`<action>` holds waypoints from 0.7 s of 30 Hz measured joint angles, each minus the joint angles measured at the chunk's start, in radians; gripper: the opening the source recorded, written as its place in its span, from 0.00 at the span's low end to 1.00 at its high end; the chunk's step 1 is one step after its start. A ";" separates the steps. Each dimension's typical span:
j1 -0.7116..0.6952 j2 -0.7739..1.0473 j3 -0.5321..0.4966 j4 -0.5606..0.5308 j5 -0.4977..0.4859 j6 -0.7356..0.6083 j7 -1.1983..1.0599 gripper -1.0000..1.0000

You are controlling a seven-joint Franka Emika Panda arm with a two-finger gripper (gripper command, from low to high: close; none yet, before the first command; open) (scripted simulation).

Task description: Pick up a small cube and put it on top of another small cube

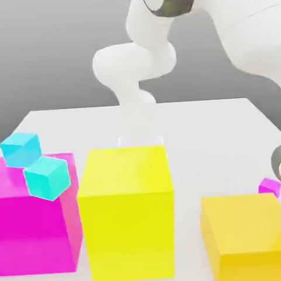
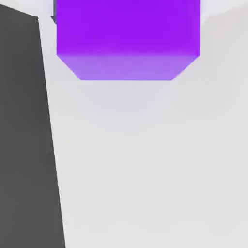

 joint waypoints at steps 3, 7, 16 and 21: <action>-0.011 -0.089 0.016 -0.021 0.023 -0.067 -0.015 0.00; -0.080 -0.221 -0.045 -0.037 0.054 -0.130 0.026 0.00; -0.249 -0.521 -0.253 -0.161 0.096 -0.273 0.273 0.00; -0.464 -0.724 -0.349 -0.239 0.061 -0.379 0.491 0.00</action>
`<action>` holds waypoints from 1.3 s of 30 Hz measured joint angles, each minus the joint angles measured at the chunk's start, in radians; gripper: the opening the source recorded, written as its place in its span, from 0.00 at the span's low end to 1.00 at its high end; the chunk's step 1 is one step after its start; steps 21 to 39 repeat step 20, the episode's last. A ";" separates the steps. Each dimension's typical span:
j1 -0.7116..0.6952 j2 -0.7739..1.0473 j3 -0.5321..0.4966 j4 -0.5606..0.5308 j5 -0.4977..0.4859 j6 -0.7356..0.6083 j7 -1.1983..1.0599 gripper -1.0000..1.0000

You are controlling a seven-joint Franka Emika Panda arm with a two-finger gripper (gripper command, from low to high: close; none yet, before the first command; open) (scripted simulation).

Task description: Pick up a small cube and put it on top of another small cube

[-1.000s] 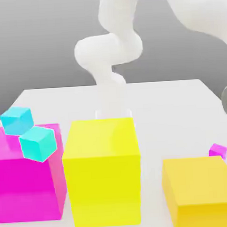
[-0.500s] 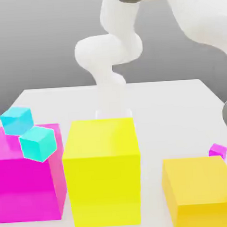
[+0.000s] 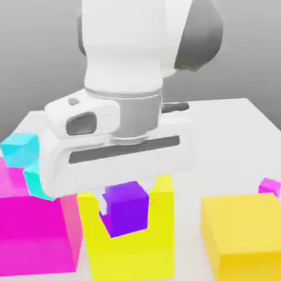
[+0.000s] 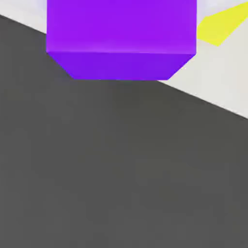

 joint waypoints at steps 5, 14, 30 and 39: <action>-0.127 -0.188 -0.061 -0.078 -0.038 -0.098 0.207 0.00; -0.316 -0.392 -0.120 -0.299 -0.033 -0.165 0.481 0.00; -0.320 -0.355 -0.132 -0.369 -0.032 -0.064 0.480 1.00; -0.320 -0.355 -0.132 -0.369 -0.032 -0.064 0.480 1.00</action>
